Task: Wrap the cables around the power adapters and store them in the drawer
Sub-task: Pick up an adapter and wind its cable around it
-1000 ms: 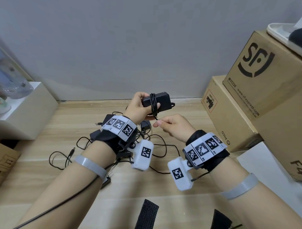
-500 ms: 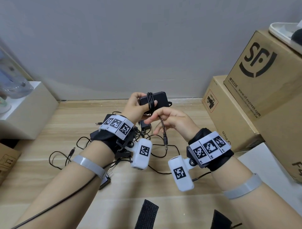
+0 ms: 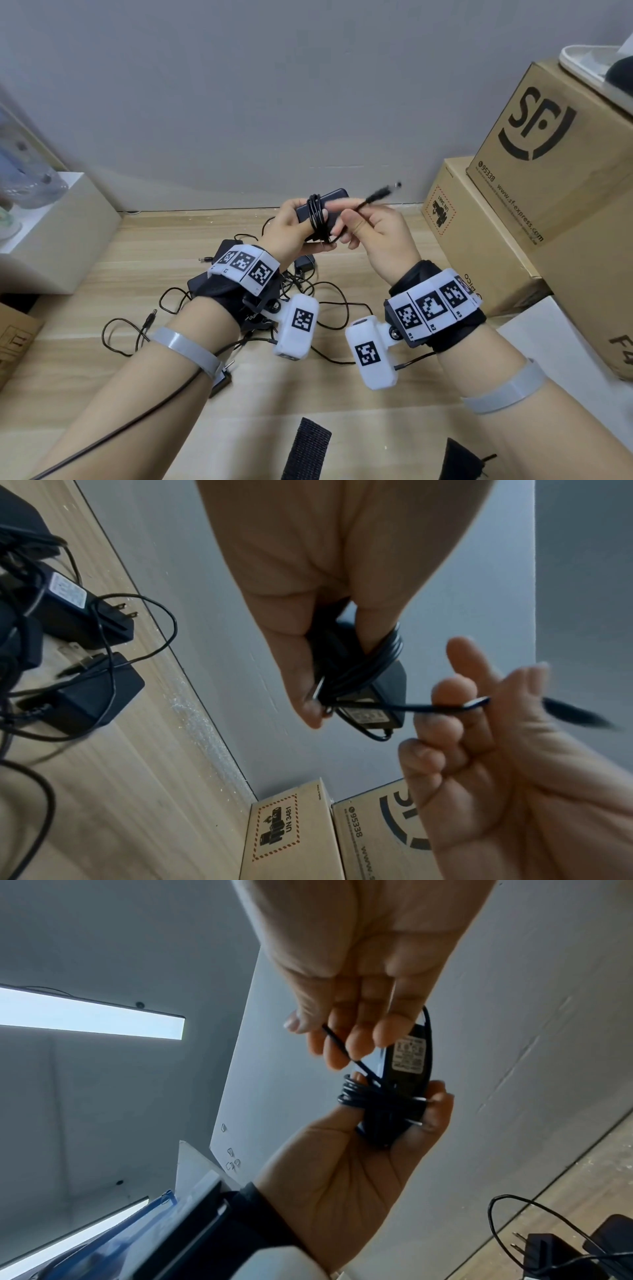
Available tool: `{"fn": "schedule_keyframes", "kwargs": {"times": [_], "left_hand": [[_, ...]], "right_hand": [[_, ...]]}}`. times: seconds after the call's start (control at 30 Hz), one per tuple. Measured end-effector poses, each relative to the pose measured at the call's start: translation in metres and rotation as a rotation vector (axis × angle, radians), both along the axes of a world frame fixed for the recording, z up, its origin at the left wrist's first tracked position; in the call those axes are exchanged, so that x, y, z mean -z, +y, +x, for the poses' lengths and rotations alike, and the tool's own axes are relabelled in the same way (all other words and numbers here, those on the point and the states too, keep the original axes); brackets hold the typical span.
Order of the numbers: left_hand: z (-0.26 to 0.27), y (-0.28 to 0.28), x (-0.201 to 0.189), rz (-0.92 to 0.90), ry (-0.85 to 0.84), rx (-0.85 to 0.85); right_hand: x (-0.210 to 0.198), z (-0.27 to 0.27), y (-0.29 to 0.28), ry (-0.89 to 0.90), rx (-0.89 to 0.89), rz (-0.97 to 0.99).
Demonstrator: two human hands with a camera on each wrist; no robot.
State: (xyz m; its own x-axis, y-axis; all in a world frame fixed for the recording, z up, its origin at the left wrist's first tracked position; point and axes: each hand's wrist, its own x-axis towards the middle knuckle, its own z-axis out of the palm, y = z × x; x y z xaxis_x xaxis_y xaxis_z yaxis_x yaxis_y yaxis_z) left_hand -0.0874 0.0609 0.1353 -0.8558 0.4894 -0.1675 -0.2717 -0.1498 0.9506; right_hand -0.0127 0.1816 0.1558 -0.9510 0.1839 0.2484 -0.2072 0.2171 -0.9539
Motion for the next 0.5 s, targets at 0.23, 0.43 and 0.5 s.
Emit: {"fn": "schedule_keyframes", "kwargs": {"times": [0.23,0.43,0.5], "left_hand": [[0.0042,0.0033,-0.0044,0.070,-0.050,0.060],[0.0026,0.0003,-0.0049,0.135,-0.113,0.023],[0.0014,-0.0018,-0.0050,0.152,-0.126,0.009]], "right_hand": [[-0.0075,0.0016,0.0060,-0.054,0.161,-0.035],[-0.0096,0.0025,0.0085,-0.199,0.266,-0.001],[-0.0091,0.0023,0.0087,-0.236,0.274,0.026]]}}
